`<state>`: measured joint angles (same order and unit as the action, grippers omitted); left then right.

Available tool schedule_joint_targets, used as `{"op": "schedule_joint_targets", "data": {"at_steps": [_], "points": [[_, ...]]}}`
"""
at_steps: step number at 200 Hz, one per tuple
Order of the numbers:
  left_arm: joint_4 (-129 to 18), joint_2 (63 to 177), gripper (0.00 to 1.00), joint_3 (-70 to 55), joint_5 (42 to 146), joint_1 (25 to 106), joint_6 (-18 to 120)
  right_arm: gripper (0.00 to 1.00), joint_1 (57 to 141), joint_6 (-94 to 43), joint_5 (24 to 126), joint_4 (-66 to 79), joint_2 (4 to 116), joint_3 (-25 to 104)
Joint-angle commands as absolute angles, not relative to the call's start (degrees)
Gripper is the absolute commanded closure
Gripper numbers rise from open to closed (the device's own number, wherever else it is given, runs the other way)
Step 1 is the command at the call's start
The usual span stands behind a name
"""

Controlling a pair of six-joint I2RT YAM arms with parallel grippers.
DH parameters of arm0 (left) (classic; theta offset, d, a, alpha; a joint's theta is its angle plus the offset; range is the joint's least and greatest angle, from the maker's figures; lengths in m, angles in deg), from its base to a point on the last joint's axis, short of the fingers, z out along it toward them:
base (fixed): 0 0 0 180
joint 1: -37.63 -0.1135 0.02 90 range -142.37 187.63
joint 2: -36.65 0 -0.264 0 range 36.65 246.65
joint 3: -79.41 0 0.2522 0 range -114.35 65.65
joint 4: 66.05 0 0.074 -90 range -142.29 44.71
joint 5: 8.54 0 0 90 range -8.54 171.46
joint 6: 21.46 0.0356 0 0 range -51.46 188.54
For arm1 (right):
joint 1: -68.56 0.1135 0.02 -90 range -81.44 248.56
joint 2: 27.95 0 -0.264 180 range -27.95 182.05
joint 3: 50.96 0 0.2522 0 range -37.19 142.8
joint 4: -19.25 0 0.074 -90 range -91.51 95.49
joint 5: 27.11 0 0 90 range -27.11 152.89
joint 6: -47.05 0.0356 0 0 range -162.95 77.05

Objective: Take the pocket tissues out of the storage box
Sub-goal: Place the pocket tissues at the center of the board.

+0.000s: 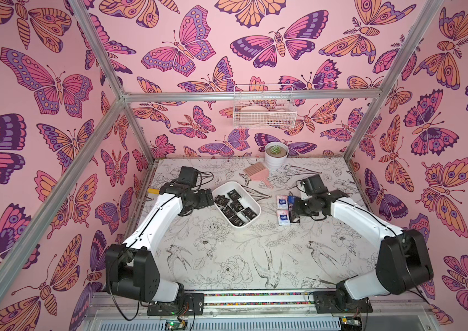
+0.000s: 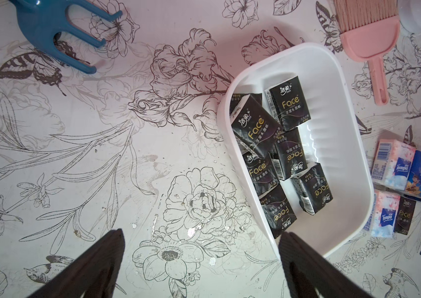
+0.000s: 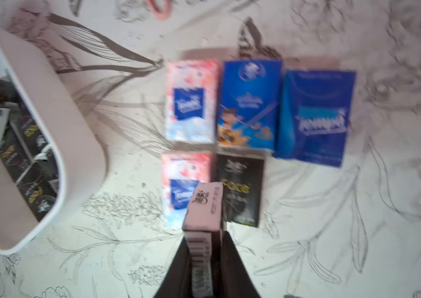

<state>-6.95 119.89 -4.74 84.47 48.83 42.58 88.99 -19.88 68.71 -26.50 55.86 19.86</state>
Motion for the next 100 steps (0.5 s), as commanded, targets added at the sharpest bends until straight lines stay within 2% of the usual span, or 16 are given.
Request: {"op": "schedule_joint_targets", "data": {"at_steps": [1, 51, 100], "points": [[-5.71, 120.19, 0.0, -6.58, 85.02, 48.88, 43.15, 0.81, 84.92, -17.11, 71.02, -24.71, 52.75, 15.52], [-5.64, 121.11, 0.0, -7.53, 84.8, 50.02, 43.14, 0.78, 81.91, -18.33, 63.89, -27.42, 52.56, 12.99], [-5.71, 121.34, 0.0, -7.23, 84.6, 50.11, 43.32, 0.78, 82.0, -20.25, 55.54, -30.7, 54.59, 15.9]]}}
